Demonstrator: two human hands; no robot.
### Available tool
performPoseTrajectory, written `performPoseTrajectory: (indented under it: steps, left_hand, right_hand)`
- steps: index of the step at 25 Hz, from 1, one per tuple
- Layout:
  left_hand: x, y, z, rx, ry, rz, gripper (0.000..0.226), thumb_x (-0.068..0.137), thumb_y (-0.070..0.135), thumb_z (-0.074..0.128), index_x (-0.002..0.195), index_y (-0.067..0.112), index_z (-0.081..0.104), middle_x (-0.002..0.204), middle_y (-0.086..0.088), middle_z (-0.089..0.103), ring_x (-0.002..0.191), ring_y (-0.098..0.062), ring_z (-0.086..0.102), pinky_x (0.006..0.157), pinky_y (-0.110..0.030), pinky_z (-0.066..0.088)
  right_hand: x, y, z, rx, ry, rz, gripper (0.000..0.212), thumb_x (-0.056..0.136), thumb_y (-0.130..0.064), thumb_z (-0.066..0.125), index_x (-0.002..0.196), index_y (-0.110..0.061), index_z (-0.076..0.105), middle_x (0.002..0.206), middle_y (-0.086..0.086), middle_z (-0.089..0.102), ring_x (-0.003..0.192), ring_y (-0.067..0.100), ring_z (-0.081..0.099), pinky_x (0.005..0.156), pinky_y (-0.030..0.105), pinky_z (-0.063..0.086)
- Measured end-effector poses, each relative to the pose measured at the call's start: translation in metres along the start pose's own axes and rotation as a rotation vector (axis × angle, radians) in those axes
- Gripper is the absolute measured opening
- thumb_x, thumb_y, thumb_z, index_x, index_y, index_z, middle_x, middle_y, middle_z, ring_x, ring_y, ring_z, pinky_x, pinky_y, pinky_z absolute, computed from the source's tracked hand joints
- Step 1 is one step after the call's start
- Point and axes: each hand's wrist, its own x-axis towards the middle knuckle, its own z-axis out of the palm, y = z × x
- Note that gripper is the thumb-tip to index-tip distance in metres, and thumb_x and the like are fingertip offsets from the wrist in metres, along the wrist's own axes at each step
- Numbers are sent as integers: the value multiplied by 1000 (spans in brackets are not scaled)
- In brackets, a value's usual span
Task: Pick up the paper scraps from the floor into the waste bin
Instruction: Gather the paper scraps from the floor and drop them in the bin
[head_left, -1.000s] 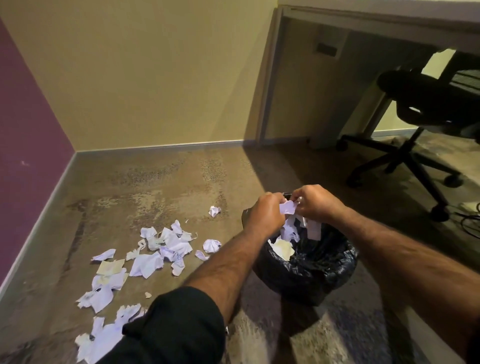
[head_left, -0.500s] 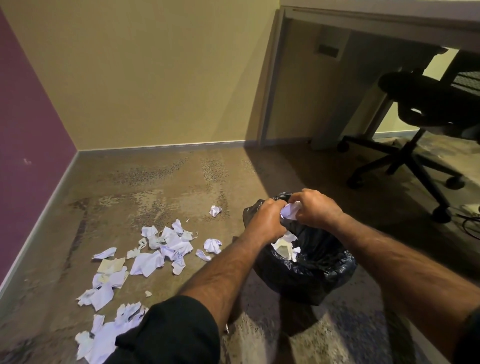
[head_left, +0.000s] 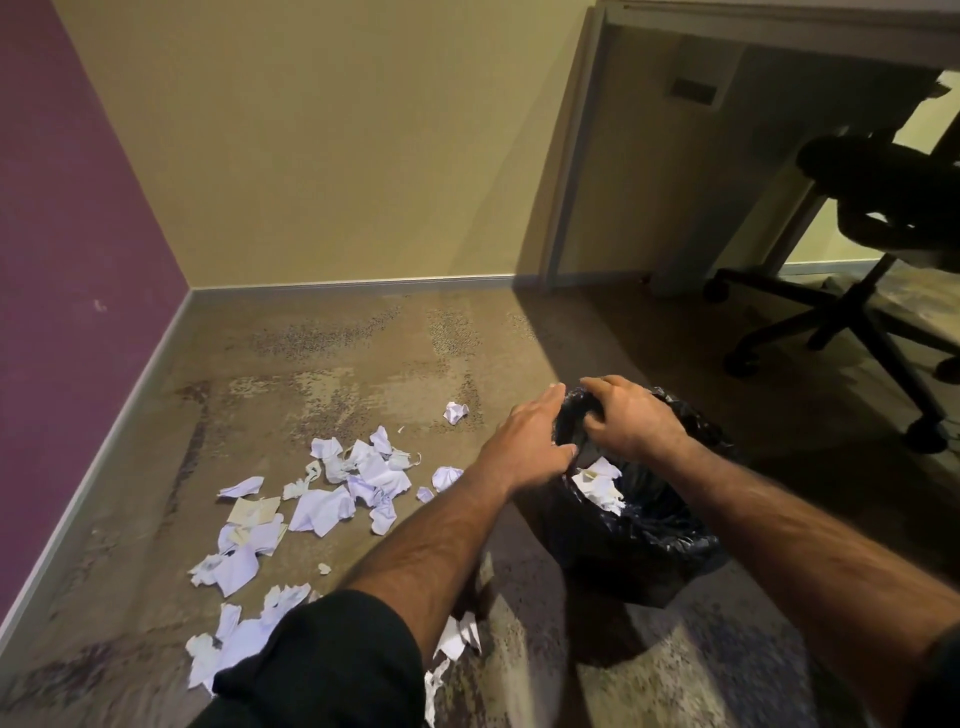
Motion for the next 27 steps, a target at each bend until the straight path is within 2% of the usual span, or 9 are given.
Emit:
performPoseTrajectory:
  steps: [3,5,7,11,17,21,23,25,27]
  left_hand:
    - [-7,-22,-4,43,22,-21,86,88,28,60,160,23,14,169,1,12,153,-26,17,122,-50,24]
    - [-13,-41,-8,98,37,-55,84,92,27,54,162,23,7,170,3,1,156,-24,5,124,-51,15]
    - [-21,-61,-15,132,73,-94,81,94,26,49,162,22,4,171,1,-2,156,-24,2,125,-53,11]
    - [-40,-108,-27,159,70,-179,88,93,27,54,162,22,0,170,-1,-6,156,-26,-1,125,-53,8]
    - [-92,-185,-16,303,84,-247,89,94,46,55,162,27,1,170,0,-11,156,-24,-5,124,-54,6]
    - [-136,-228,-3,375,-34,-327,104,86,67,60,160,37,-7,168,4,-21,156,-26,-10,121,-61,1]
    - [-163,-246,3,353,-97,-393,110,78,75,63,158,45,-8,167,6,-22,156,-28,-10,120,-64,2]
    - [-192,-262,7,373,-148,-454,110,74,81,61,155,52,-8,167,8,-21,155,-30,-9,120,-66,4]
    - [-218,-274,11,395,-207,-510,112,71,86,60,155,53,-6,167,9,-22,155,-33,-9,118,-68,6]
  right_hand:
    - [4,-23,21,-51,40,-101,63,90,-37,54,147,-15,39,152,13,39,140,33,37,114,47,33]
    - [8,-46,37,-99,1,-162,74,94,-41,52,155,-12,21,164,14,18,151,35,15,122,51,17]
    - [12,-71,55,-124,2,-217,79,97,-42,49,158,-11,9,167,13,3,153,35,1,124,51,6]
    - [15,-118,91,-67,-10,-276,79,98,-40,46,159,-11,4,167,12,-3,153,34,-4,124,50,3]
    - [9,-149,165,-20,-118,-295,83,97,-47,49,159,-14,2,168,10,-4,153,34,-4,122,53,5]
    - [-6,-161,216,51,-259,-286,97,90,-55,60,158,-19,1,168,8,-5,153,35,-2,121,60,14]
    - [-20,-158,236,72,-375,-303,106,82,-57,71,157,-18,7,166,10,7,151,35,12,117,56,28]
    - [-31,-152,250,12,-463,-345,102,76,-53,78,153,-18,21,154,11,31,138,34,37,103,48,44]
    - [-40,-147,258,-134,-511,-407,100,72,-53,81,150,-21,26,142,9,41,124,32,50,91,44,51]
